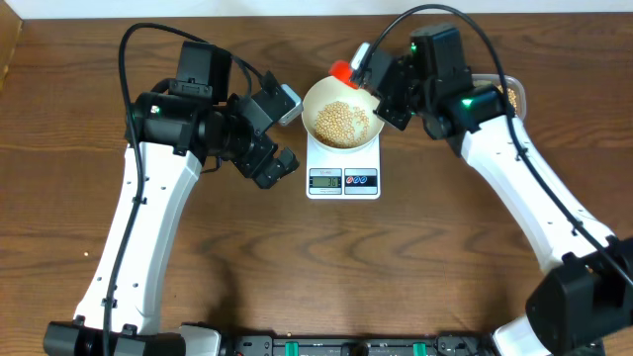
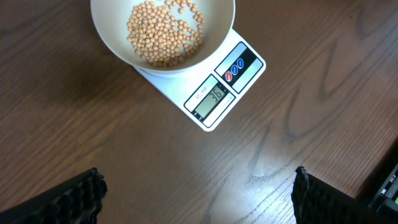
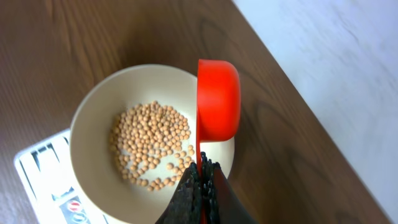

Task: Scoop item into bowl and weigh 50g on scale
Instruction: 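Move the empty scoop right back to the bean tub, then dip the red scoop into the soybeans again with the right gripper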

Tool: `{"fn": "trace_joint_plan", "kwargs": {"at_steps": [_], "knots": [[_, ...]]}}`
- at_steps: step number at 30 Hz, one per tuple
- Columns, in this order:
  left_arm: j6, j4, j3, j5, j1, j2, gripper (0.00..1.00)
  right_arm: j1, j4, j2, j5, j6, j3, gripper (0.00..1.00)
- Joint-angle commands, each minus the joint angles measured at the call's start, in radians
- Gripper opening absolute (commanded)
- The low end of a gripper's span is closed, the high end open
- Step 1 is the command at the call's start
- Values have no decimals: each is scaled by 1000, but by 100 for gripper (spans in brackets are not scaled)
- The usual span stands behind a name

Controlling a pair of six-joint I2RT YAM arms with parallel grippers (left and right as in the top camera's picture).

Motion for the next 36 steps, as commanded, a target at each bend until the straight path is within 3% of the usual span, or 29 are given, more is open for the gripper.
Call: {"fn": "trace_joint_plan", "kwargs": {"at_steps": [1,10,21,36], "knots": [[-8,-2,-4,5,-3,-8,98,-48,1,-56,-51,171,9,1],[-8,-2,-4,5,-3,-8,98,-290,-52,-130,-204,477,9,1],[-8,-2,-4,5,-3,-8,98,-520,-243,-120,-180,480,7,1],[-8,-2,-4,5,-3,-8,98,-540,-283,19,53,540,5,1]]}}
